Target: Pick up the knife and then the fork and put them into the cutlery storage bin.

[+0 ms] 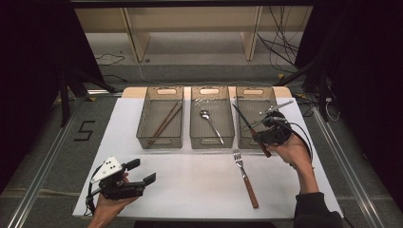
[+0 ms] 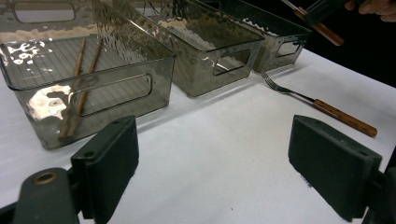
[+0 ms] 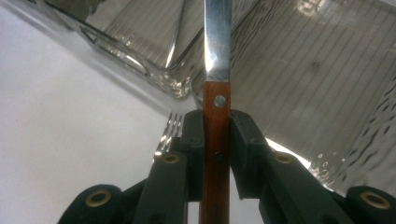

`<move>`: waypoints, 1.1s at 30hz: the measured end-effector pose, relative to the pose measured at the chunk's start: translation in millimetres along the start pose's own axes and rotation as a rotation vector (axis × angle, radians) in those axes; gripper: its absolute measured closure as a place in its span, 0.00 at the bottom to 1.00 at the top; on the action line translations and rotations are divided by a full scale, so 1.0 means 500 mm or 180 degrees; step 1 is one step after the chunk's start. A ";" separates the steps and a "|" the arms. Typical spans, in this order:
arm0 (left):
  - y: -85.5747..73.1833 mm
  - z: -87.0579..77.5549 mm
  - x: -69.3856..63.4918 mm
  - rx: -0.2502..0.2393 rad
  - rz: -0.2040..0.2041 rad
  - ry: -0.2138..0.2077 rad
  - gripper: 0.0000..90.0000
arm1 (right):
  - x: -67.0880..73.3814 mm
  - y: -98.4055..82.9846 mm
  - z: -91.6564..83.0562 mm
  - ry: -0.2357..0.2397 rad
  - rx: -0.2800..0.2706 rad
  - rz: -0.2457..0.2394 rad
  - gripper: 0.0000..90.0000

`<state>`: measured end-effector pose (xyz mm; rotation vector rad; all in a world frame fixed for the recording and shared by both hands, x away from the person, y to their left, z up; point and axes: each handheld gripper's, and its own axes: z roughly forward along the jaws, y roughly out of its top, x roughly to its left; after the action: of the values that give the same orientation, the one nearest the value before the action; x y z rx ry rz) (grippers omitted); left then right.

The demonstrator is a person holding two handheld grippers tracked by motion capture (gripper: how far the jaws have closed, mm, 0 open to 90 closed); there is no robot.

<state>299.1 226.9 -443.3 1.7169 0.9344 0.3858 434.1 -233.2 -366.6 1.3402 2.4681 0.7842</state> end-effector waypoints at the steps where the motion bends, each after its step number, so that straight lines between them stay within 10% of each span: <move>1: 0.000 0.000 0.000 -0.0002 -0.0001 -0.0001 0.18 | -0.003 0.004 0.000 -0.0003 -0.0010 0.0009 0.86; 33: 0.001 -0.001 0.000 -0.0012 0.0006 -0.0009 0.18 | -0.086 0.098 0.043 -0.0184 -0.0052 0.0502 0.86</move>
<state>299.3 227.1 -442.6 1.7147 0.9296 0.3858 502.1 -239.9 -359.9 1.5437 2.3291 0.7859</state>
